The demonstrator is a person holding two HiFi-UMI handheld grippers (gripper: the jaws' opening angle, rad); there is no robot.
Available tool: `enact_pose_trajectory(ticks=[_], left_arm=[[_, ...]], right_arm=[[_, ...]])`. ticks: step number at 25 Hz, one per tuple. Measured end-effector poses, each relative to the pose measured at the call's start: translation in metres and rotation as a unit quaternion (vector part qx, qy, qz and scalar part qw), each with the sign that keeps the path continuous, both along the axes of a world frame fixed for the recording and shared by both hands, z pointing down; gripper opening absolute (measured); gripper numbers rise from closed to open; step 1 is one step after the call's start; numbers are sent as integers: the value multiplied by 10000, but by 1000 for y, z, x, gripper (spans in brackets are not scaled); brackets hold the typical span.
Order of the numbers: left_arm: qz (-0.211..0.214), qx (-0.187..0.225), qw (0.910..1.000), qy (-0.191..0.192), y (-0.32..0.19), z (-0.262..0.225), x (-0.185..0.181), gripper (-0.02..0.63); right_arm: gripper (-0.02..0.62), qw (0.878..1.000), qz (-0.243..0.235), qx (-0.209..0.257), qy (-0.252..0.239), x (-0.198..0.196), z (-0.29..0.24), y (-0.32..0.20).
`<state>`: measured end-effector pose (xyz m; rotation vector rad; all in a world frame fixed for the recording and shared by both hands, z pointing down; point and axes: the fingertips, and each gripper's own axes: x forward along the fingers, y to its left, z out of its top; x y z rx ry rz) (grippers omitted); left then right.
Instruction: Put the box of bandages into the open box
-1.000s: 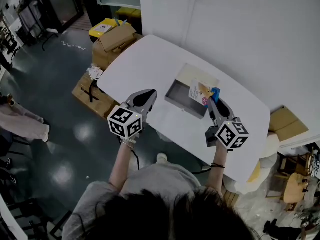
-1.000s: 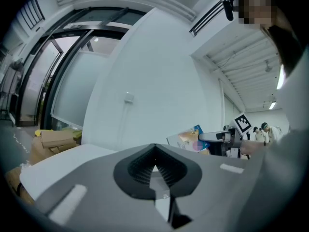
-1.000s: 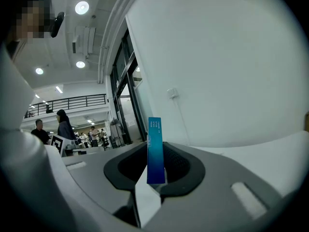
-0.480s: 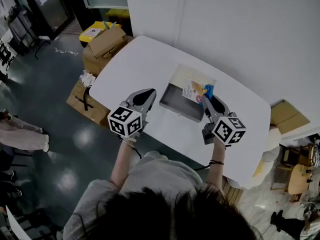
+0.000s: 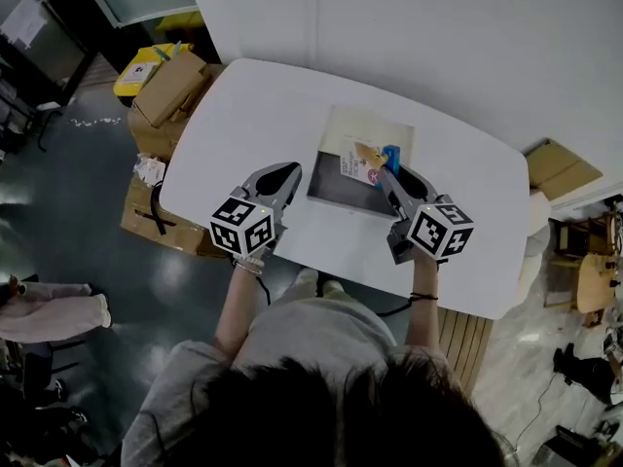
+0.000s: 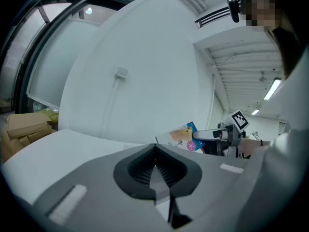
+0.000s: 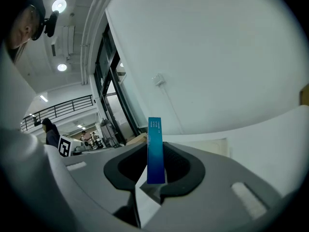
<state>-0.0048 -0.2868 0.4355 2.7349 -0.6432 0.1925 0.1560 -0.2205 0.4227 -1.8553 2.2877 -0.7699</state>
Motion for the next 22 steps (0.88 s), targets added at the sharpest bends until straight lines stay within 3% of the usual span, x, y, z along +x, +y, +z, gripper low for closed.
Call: enact_pose_trajectory(ticks=[10,22], left_arm=[[464,-424,9980,-82,-23,39,-2,-6],[742,-858,9932,-246,-18,81,13,-6]], right_arm=[[106,9976,410,-321,-450,-3,36,-12],[106,9927,329,-759,-881,-6,73,-19]])
